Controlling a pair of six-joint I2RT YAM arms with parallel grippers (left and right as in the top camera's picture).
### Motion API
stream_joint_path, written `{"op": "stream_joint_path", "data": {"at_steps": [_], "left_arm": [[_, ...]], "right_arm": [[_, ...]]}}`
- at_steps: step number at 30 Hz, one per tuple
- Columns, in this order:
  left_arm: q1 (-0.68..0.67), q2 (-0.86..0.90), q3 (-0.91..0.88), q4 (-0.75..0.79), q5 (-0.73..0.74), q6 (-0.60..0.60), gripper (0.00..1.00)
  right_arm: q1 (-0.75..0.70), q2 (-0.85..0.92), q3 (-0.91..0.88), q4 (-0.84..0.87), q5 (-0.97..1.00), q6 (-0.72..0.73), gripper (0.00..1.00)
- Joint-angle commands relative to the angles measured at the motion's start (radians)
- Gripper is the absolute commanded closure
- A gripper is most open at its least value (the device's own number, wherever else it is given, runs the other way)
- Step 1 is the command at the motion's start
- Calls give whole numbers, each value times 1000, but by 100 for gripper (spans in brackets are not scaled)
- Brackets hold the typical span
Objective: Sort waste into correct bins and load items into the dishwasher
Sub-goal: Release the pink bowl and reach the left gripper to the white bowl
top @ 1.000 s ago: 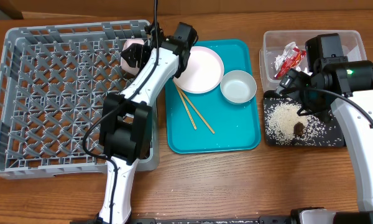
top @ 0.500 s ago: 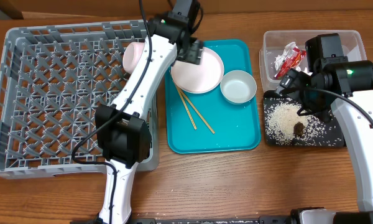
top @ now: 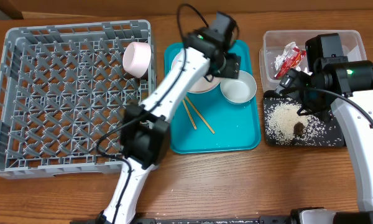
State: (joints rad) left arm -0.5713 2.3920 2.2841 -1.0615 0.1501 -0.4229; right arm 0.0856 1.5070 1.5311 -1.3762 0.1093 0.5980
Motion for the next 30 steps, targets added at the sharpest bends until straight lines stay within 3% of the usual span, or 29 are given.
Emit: {"op": "stream_joint_path", "data": {"at_steps": [1, 5, 11, 19, 25, 30], "left_arm": [[-29, 47, 0, -12, -80, -125, 31], [-50, 90, 0, -16, -80, -175, 46], [-54, 107, -14, -22, -87, -210, 59], [-50, 95, 4, -32, -117, -209, 59], [-36, 30, 104, -150, -202, -214, 57], [-51, 6, 106, -224, -283, -310, 56]], "right_arm": [[-3, -18, 21, 5, 10, -3, 0], [-3, -18, 21, 5, 10, -3, 0], [-3, -18, 21, 5, 10, -4, 0], [-3, -18, 21, 5, 10, -3, 0], [-3, -18, 21, 5, 10, -3, 0], [-3, -18, 21, 5, 10, -3, 0]]}}
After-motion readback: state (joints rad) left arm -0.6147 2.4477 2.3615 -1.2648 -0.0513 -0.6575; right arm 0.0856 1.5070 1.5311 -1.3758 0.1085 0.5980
